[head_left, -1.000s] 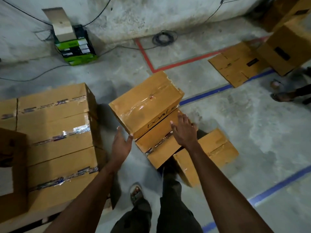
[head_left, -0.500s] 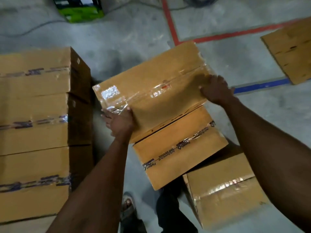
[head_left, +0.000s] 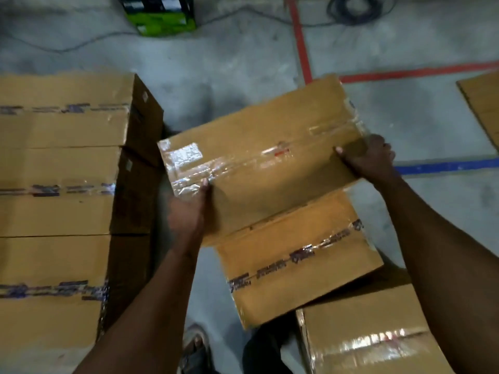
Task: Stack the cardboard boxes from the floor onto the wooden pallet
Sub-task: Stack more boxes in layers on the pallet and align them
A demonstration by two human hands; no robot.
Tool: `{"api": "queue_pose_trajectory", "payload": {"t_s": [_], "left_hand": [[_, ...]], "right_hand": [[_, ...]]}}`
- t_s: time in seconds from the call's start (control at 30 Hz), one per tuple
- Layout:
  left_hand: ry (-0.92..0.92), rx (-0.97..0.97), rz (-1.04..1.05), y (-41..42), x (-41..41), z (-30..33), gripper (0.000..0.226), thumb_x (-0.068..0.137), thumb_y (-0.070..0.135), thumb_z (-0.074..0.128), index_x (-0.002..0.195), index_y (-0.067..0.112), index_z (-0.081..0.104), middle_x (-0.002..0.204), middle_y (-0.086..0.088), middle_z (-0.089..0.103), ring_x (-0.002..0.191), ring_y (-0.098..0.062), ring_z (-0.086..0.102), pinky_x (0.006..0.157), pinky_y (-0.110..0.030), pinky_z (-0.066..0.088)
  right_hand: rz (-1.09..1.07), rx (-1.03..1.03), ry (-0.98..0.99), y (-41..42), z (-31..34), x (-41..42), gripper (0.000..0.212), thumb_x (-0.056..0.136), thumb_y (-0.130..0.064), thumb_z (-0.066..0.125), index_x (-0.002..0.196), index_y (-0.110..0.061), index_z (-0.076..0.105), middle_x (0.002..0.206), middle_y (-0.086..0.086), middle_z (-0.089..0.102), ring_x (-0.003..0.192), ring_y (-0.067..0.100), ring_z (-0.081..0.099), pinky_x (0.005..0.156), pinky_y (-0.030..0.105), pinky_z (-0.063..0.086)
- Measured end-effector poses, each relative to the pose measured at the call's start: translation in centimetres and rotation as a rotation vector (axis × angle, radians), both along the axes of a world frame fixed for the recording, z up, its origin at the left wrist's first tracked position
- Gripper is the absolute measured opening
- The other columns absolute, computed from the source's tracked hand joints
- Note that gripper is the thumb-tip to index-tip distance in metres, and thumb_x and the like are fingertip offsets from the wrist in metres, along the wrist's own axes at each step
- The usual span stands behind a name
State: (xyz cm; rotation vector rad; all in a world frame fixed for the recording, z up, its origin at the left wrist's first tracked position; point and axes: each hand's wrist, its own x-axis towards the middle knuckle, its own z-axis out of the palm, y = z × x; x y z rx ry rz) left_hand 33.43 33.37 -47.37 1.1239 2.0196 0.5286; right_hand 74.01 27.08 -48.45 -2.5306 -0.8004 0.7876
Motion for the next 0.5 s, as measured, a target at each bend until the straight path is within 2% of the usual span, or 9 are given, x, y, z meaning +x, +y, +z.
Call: {"api": "queue_pose_trajectory", "payload": {"t_s": [0.07, 0.13, 0.23, 0.3, 0.4, 0.5], "left_hand": [[0.006, 0.040, -0.029, -1.2, -1.2, 1.7, 0.080, 0.082, 0.071, 0.073, 0.142, 0.021, 0.053, 0.135, -0.007, 0.065, 0.116, -0.030, 0.063, 0.090, -0.034, 0.044], [-0.028, 0.013, 0.003, -3.5, -2.0, 3.7, 0.088, 0.080, 0.076, 0.071, 0.147, 0.025, 0.047, 0.140, -0.008, 0.063, 0.122, -0.034, 0.062, 0.097, -0.041, 0.049], [-0.149, -0.052, 0.096, -7.4, -3.6, 8.9, 0.095, 0.079, 0.076, 0.070, 0.154, 0.025, 0.040, 0.149, -0.009, 0.057, 0.132, -0.036, 0.057, 0.107, -0.049, 0.047], [-0.161, -0.127, 0.162, -9.7, -5.6, 13.4, 0.095, 0.082, 0.074, 0.067, 0.157, 0.025, 0.038, 0.153, -0.011, 0.053, 0.136, -0.039, 0.052, 0.110, -0.051, 0.042], [-0.202, -0.184, 0.266, -12.4, -9.8, 20.5, 0.095, 0.078, 0.076, 0.068, 0.157, 0.030, 0.042, 0.152, -0.011, 0.055, 0.137, -0.041, 0.051, 0.112, -0.050, 0.039], [-0.247, -0.134, 0.371, -15.2, -14.9, 26.7, 0.111, 0.061, 0.092, 0.067, 0.153, 0.034, 0.046, 0.151, -0.011, 0.057, 0.138, -0.040, 0.052, 0.115, -0.050, 0.039]], "right_hand": [[-0.001, 0.002, -0.013, -0.5, 1.2, 0.3, 0.122, 0.068, -0.087, 0.077, 0.156, -0.014, 0.035, 0.153, 0.023, 0.043, 0.143, 0.047, 0.039, 0.119, 0.062, 0.035], [-0.036, 0.045, -0.004, -1.9, 2.9, 0.5, 0.130, 0.055, -0.098, 0.074, 0.153, -0.020, 0.039, 0.151, 0.019, 0.049, 0.140, 0.044, 0.046, 0.112, 0.066, 0.043], [0.021, 0.123, -0.015, -3.1, 8.8, -1.0, 0.127, 0.058, -0.088, 0.082, 0.155, -0.019, 0.037, 0.154, 0.018, 0.047, 0.139, 0.042, 0.048, 0.108, 0.067, 0.047], [0.075, 0.130, -0.026, -3.7, 13.0, -2.7, 0.120, 0.063, -0.081, 0.085, 0.153, -0.017, 0.040, 0.151, 0.020, 0.050, 0.136, 0.044, 0.051, 0.107, 0.065, 0.049], [0.167, 0.117, -0.082, -2.3, 18.4, -5.6, 0.114, 0.058, -0.095, 0.075, 0.143, -0.023, 0.050, 0.133, 0.017, 0.063, 0.124, 0.043, 0.060, 0.107, 0.061, 0.049], [0.309, 0.102, -0.097, 0.9, 23.4, -10.4, 0.114, 0.055, -0.101, 0.067, 0.140, -0.027, 0.050, 0.128, 0.016, 0.067, 0.121, 0.042, 0.061, 0.109, 0.056, 0.048]]}}
